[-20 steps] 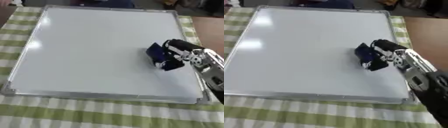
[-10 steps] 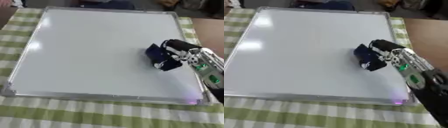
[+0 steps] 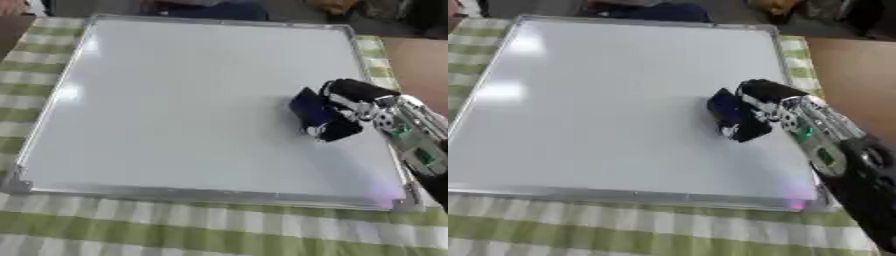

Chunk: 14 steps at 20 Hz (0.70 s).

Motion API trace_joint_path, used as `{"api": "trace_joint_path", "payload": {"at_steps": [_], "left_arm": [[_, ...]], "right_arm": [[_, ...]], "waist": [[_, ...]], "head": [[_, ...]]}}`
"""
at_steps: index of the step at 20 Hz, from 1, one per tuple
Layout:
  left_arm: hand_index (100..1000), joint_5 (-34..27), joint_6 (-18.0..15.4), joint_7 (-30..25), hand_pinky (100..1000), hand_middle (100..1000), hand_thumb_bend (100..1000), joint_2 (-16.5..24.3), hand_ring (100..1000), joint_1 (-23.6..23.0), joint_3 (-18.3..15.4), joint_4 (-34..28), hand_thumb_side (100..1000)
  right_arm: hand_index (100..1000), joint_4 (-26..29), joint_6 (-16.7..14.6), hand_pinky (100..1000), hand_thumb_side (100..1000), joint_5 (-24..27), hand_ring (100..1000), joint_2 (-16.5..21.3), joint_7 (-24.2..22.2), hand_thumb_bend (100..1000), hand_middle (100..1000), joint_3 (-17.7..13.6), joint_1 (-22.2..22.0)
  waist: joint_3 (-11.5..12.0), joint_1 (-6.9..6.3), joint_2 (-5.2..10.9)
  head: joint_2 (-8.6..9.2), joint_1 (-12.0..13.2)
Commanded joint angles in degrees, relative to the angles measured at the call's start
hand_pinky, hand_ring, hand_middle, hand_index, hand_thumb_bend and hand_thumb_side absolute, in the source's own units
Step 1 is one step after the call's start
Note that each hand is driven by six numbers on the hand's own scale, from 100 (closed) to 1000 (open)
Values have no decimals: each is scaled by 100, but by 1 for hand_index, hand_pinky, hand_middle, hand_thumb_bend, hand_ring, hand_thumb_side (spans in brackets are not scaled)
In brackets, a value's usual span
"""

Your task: Wipe the whiteboard clean with a brush.

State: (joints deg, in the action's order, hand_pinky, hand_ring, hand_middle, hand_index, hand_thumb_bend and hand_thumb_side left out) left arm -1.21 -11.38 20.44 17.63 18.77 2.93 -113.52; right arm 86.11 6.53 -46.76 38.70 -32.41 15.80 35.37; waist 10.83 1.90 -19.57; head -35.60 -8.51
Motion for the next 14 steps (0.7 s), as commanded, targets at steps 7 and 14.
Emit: {"api": "trace_joint_path", "payload": {"at_steps": [7, 14], "left_arm": [[688, -34, -18, -34, 633, 763, 186, 87, 767, 78, 1, -107, 1000], [688, -45, -22, -44, 633, 763, 185, 89, 767, 87, 11, -107, 1000]], "right_arm": [[617, -207, -180, 604, 474, -194, 724, 174, -253, 100, 470, 45, -92], [640, -173, -405, 601, 478, -294, 730, 286, -332, 100, 463, 116, -39]], "waist": [[-13, -23, 72], [-8, -21, 78]], "head": [[75, 8], [59, 19]]}}
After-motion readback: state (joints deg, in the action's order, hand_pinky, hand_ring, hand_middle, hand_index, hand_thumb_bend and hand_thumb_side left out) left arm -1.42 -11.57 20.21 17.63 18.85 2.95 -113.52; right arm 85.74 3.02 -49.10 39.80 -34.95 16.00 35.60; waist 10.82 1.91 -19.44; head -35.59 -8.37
